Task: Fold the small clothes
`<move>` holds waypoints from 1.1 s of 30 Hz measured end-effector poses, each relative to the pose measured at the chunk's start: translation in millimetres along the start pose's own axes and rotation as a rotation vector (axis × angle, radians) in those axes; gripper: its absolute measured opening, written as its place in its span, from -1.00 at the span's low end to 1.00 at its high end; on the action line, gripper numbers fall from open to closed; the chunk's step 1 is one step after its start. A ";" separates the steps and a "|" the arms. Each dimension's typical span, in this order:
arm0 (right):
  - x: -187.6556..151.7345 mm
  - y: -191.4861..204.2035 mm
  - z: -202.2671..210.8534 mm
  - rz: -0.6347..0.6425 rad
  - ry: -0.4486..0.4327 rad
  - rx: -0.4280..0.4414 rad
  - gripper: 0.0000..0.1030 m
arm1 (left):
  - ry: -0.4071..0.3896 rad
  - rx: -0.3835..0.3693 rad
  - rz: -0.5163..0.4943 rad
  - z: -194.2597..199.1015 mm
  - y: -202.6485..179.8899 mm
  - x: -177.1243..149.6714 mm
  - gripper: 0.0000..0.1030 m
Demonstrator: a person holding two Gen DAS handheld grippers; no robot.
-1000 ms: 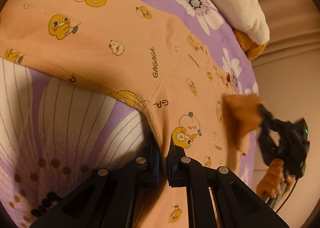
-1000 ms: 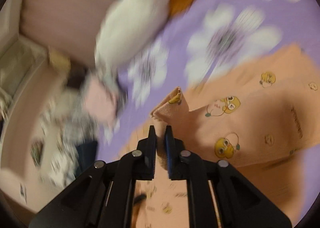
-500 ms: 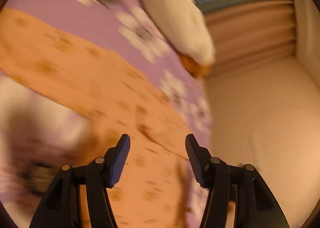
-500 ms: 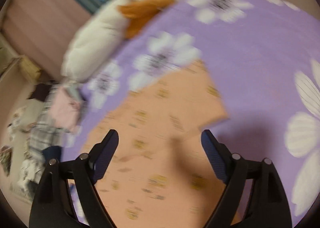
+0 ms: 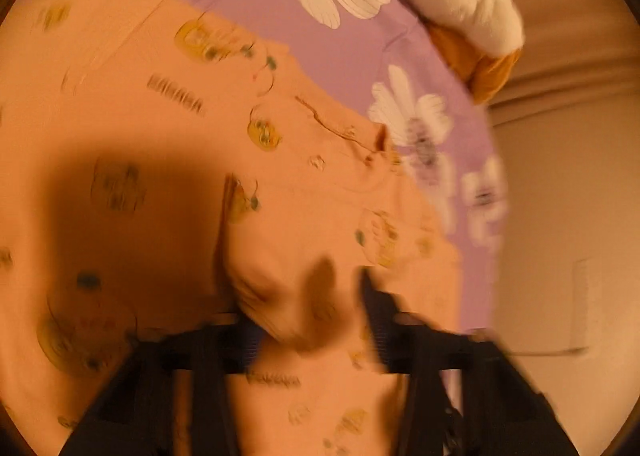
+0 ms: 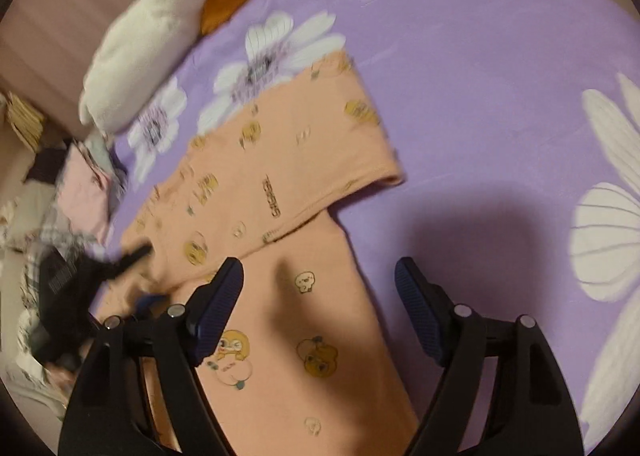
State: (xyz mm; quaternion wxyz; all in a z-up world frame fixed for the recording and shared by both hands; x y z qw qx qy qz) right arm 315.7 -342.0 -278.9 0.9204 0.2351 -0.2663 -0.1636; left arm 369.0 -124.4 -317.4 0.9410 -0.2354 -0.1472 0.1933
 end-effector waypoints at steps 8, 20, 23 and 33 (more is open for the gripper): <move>-1.0 9.7 -5.6 0.079 -0.012 -0.017 0.51 | -0.220 0.098 -0.087 39.8 15.7 8.4 -0.86; 14.7 6.6 -21.9 0.201 -0.120 -0.190 -0.03 | -0.381 0.173 0.019 95.4 90.0 40.8 -0.87; 19.7 -9.2 -13.7 0.094 -0.152 -0.119 -0.42 | -0.313 0.217 0.070 77.3 115.9 33.6 -0.86; 18.1 -1.3 13.0 -0.019 -0.090 0.028 -0.42 | -0.358 0.255 0.100 134.3 122.3 37.0 -0.22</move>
Point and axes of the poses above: each gripper's, at about its wrist camera, not at the fingertips, and z roughly against the way its jaws point, y to its left, x to its top, the point moved 8 cm from there along -z, roughly the way its jaws point, and after that the axes turned 8 degrees about x, right-handed, at the moved point
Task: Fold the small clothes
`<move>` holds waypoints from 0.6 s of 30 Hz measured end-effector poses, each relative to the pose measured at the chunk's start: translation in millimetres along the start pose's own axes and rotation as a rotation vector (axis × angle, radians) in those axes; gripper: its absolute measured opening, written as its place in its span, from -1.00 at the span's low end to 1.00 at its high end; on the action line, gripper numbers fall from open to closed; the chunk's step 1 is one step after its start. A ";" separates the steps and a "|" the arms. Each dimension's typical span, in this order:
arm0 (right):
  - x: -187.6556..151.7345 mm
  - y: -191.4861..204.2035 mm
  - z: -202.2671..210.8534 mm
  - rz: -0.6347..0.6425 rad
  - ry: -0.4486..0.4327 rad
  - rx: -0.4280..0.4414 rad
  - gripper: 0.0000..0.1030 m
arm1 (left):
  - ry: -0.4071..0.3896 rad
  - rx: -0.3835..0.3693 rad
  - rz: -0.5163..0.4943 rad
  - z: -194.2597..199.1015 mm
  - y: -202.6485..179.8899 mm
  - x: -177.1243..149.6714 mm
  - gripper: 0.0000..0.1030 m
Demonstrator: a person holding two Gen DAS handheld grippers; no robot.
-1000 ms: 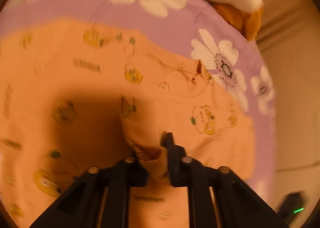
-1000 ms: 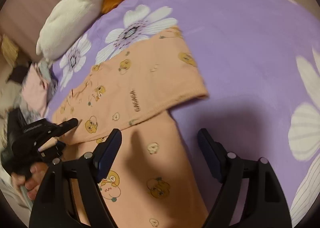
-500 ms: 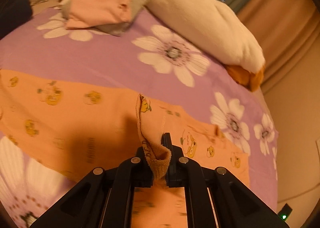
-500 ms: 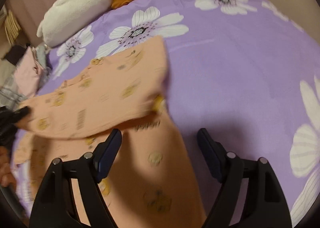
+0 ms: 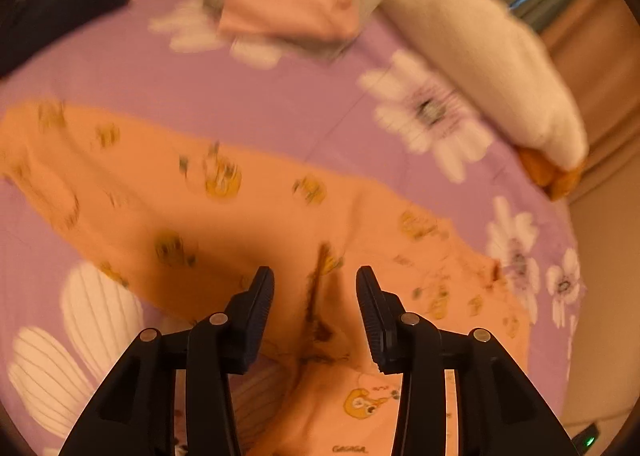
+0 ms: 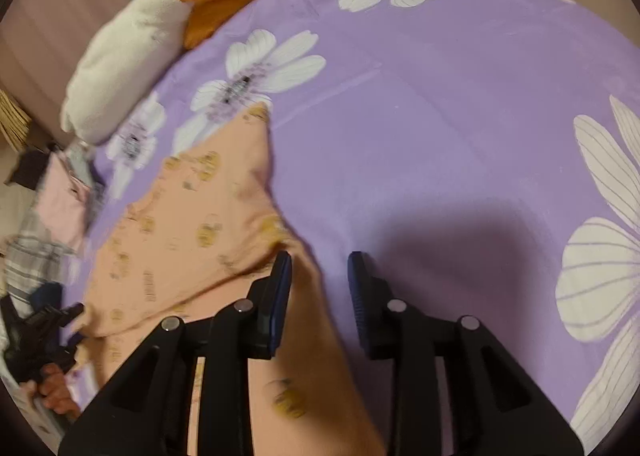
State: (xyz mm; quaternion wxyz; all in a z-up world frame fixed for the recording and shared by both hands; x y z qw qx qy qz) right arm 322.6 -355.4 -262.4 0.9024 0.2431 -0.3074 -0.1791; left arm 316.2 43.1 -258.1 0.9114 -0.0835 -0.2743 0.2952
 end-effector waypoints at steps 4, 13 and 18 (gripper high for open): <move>12.3 27.9 -4.9 0.103 -0.068 -0.008 -0.47 | -0.024 -0.061 -0.157 -1.0 -32.3 -14.5 -0.22; 2.0 24.2 -28.5 0.079 0.032 -0.005 -0.63 | 0.124 0.024 -0.140 -31.3 -11.2 -34.4 -0.22; -17.4 13.9 -29.7 0.016 0.062 0.002 -0.62 | 0.193 -0.110 0.034 -18.0 35.2 -30.9 -0.22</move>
Point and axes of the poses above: each gripper's, at about its wrist camera, not at the fingertips, and z roughly against the way its jaws point, y to its left, x to its top, the point moved 8 cm from there along -z, roughly the way its jaws point, and after that the axes turned 8 degrees about x, right-handed, at the moved point
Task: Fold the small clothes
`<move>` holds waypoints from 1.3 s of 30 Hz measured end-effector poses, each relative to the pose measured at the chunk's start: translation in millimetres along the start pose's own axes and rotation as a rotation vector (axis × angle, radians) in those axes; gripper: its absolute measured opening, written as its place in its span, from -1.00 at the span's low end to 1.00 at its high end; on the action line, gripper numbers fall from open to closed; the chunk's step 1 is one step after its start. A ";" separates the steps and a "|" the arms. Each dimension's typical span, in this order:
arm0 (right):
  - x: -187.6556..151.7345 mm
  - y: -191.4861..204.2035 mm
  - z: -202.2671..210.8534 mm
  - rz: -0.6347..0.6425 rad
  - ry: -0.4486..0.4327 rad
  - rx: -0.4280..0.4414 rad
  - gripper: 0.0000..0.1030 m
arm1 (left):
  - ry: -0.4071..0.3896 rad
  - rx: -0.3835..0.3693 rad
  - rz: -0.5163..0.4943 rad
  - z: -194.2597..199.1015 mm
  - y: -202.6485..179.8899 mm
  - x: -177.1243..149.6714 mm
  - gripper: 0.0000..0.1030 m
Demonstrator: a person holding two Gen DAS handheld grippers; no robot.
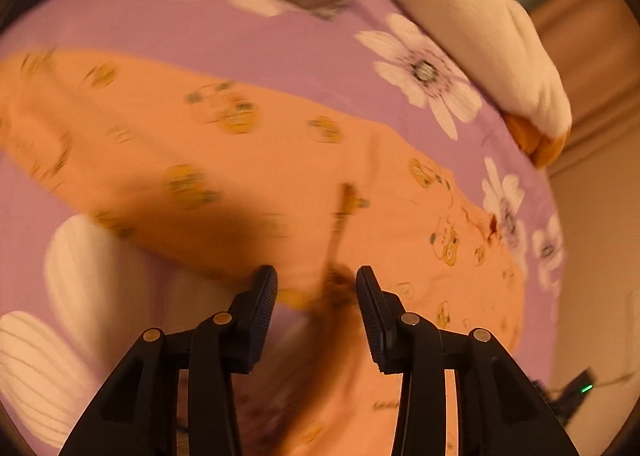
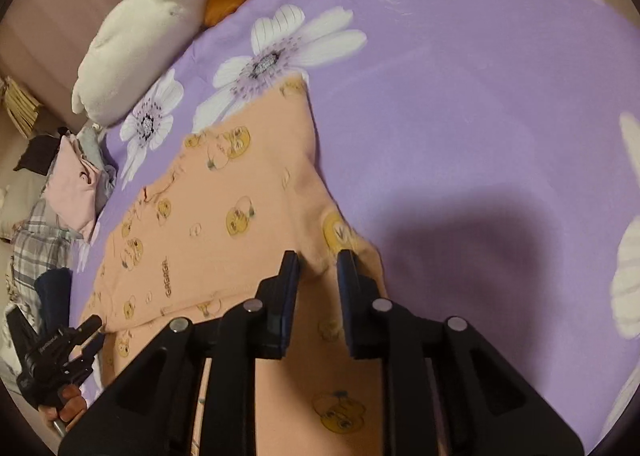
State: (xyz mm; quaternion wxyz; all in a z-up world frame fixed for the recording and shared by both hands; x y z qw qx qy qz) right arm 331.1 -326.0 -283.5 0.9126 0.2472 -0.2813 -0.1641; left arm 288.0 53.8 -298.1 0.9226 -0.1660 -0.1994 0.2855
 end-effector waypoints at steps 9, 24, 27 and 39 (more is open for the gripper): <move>-11.4 5.3 3.4 0.034 0.020 -0.028 -0.42 | -0.201 -0.234 0.401 91.5 142.4 45.8 0.39; -19.2 23.7 -5.6 0.322 0.000 -0.165 -0.01 | -0.091 -0.443 0.616 32.0 185.6 87.4 0.16; -18.6 24.5 -6.2 0.345 0.005 -0.166 0.01 | -0.135 -0.352 0.653 29.8 200.9 91.7 -0.37; -17.9 27.5 -8.1 0.356 0.006 -0.176 0.08 | -0.425 0.047 0.306 85.2 110.3 94.2 -0.96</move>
Point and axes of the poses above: each gripper's, at about its wrist camera, not at the fingertips, and z roughly against the way its jaws point, y to its left, x to its top, the point moved 8 cm from there along -z, roughly the way its jaws point, and after that the axes turned 8 degrees about x, right-handed, at the moved point
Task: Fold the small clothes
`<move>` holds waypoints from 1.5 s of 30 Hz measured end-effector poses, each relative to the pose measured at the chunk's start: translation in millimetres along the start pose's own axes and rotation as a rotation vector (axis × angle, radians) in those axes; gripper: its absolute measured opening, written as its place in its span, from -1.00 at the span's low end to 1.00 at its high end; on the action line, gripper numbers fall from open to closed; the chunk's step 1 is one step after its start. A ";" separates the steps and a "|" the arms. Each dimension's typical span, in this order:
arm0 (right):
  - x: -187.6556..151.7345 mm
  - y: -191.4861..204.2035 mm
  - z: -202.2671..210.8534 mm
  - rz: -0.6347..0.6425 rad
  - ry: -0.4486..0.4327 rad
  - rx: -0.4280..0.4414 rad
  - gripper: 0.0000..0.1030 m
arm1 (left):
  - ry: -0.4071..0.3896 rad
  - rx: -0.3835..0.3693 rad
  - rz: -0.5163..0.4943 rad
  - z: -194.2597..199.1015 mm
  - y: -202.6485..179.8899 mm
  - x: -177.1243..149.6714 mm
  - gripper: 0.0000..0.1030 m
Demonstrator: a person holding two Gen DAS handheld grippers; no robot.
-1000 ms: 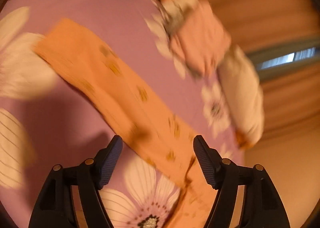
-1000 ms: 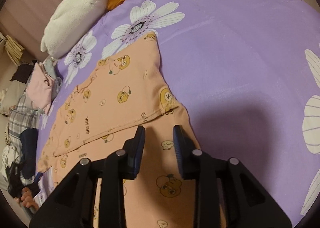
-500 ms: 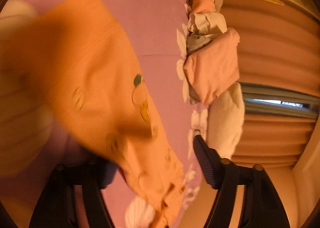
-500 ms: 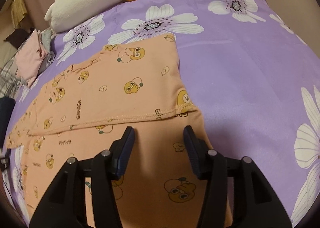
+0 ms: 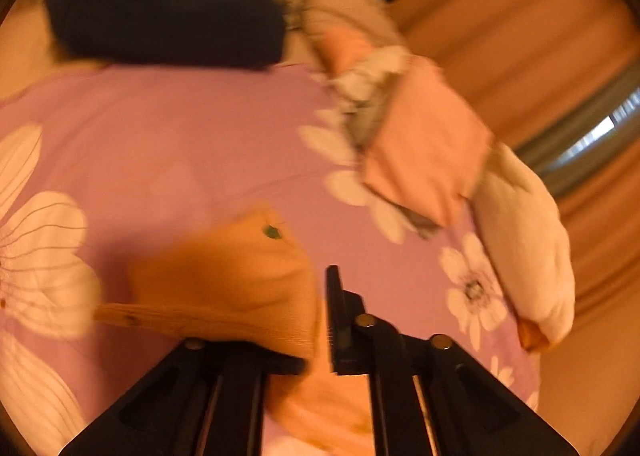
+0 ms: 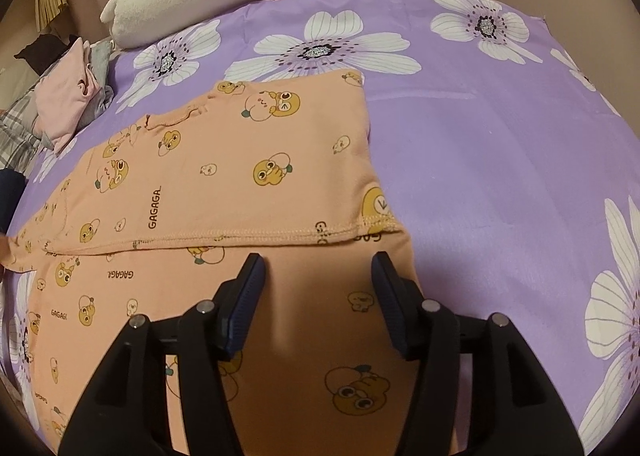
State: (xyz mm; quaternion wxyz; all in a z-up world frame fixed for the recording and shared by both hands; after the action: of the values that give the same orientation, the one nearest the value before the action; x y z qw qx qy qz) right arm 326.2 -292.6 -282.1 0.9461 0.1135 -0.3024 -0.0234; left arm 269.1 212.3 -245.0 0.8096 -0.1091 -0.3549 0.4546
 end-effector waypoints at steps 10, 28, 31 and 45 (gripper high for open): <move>-1.8 -18.9 14.5 -0.263 0.029 0.189 0.07 | -0.057 0.023 -0.587 23.5 -220.5 -133.3 -0.99; -18.5 -52.7 30.2 -0.660 0.038 0.379 0.09 | 0.488 -0.042 -0.799 13.6 -225.7 -267.9 -0.36; -17.1 -50.8 28.7 -0.639 0.034 0.352 0.15 | 0.334 0.070 -0.665 31.7 -167.1 -214.3 -0.08; -11.6 -18.3 16.1 -0.323 0.032 0.095 0.44 | 0.270 0.060 -0.445 31.7 -42.0 -149.2 -0.08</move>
State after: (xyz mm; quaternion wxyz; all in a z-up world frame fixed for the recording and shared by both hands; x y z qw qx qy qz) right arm 307.8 -312.4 -280.1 0.9283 0.2058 -0.2658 -0.1589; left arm 225.5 62.6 -272.0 0.9326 -0.0643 -0.2451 0.2570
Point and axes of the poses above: each gripper's, at about its wrist camera, not at the fingertips, and z roughly against the way its jaws point, y to its left, x to its top, the point moved 8 cm from there along -z, roughly the way its jaws point, and after that the axes turned 8 degrees about x, right-handed, at the moved point
